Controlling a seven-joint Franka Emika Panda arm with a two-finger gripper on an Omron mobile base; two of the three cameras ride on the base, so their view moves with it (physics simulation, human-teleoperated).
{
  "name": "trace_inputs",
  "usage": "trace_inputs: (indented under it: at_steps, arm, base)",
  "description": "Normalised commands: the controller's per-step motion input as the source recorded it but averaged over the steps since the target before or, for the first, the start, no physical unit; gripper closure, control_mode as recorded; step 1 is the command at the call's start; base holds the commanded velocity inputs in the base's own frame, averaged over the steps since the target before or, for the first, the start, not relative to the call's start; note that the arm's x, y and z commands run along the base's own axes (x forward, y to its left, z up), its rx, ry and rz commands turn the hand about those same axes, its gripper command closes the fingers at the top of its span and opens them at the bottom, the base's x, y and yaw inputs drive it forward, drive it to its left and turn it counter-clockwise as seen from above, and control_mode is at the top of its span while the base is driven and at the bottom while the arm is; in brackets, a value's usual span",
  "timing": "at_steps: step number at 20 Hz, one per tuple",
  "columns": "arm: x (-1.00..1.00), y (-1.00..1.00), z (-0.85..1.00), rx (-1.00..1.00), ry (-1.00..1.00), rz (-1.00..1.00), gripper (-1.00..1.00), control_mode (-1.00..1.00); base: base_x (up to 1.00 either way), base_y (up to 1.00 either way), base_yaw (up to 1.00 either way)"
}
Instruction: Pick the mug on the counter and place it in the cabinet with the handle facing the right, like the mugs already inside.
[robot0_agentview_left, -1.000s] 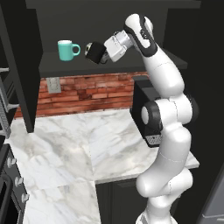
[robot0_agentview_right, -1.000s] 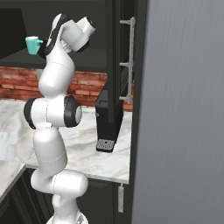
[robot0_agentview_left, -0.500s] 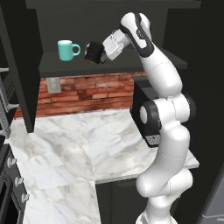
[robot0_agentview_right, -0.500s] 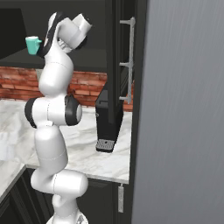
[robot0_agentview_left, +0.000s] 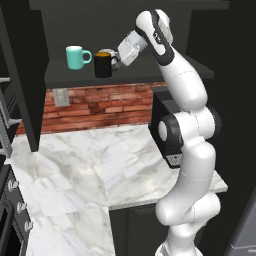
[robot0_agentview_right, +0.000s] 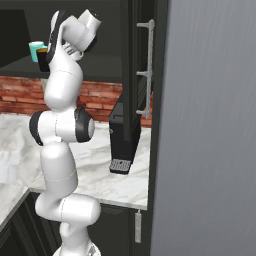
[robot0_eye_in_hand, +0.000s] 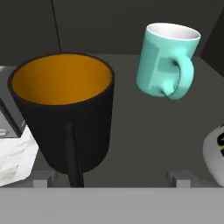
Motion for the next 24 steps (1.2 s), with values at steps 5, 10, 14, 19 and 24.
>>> trace_inputs:
  at_steps: [5,10,14,19,24]
  arm:
    - [-0.15,-0.04,0.12,-0.09,0.04,-0.01,-1.0,-1.0]
    - [-0.13,-0.06,0.15,-0.07,0.06,-0.03,-1.0,-1.0]
    - [-0.31,0.0,0.02,-0.01,0.0,-0.05,-1.0,-1.0]
    - [-0.2,0.0,-0.27,0.01,0.0,-0.06,-1.0,-1.0]
    - [-0.13,0.0,-0.43,0.01,0.0,-0.04,-1.0,-1.0]
  base:
    - [0.0,0.0,0.0]
    - [0.0,0.0,0.0]
    - [0.0,0.0,0.0]
    - [0.0,0.0,0.0]
    - [0.0,0.0,0.0]
